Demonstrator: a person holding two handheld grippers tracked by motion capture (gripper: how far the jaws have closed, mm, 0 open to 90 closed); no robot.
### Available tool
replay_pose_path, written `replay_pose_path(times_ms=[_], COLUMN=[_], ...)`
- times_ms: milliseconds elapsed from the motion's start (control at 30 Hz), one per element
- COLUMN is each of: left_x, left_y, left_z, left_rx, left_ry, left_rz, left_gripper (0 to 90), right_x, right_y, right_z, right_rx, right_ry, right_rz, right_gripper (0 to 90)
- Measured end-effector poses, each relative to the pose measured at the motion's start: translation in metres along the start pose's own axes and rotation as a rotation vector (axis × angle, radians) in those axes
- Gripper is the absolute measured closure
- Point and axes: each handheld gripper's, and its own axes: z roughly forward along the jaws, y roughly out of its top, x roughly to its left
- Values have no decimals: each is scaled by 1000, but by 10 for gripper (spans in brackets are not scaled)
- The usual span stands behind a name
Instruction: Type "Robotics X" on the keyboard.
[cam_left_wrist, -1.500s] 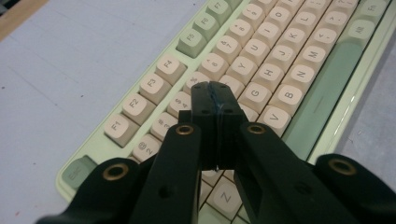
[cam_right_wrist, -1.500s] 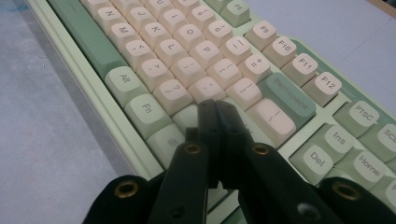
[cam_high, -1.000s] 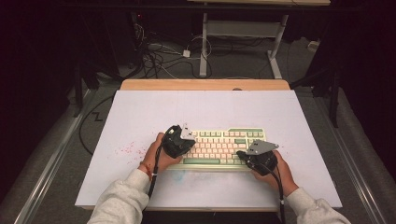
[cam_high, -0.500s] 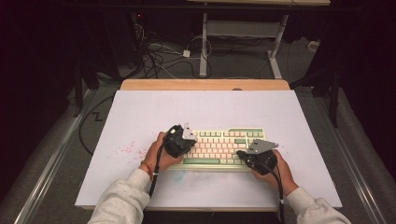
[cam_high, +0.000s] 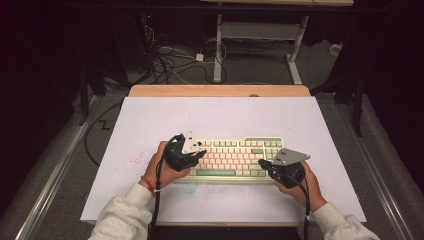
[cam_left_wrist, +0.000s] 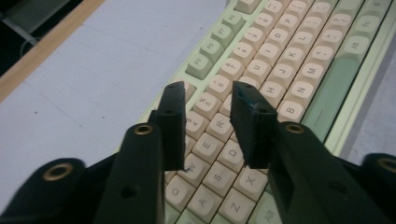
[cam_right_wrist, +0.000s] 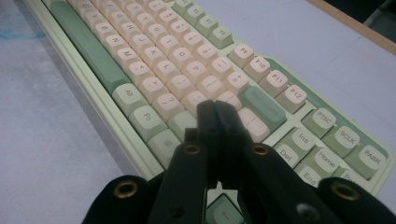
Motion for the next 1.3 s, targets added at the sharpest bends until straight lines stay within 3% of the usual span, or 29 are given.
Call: replay_pose_path(times_ms=[67,167,333,633,967,1300], left_x=[-1,-2,-5,-7,-9,-12], left_y=[-5,-12,-25,-56,-87,-104], left_z=[-5,-9,-18,-30,-45,-50], left_rx=[-15,-39,-59,-35,7,40], left_ry=[35,54,77,145,156,149], left_rz=[12,-8,-8,-35,-62,-83], left_gripper=[451,312,210,199,182,181], right_x=[-1,-3,-6,-10,-17,-15], right_y=[0,1,3,9,21,37], right_z=[-2,-4,-6,-4,4,28], right_rx=[-4,-9,-16,-17,-19,7], right_ry=[2,-1,0,-1,-9,8], right_rz=[9,14,21,28,30,5], right_gripper=[900,900,900,900,900,900])
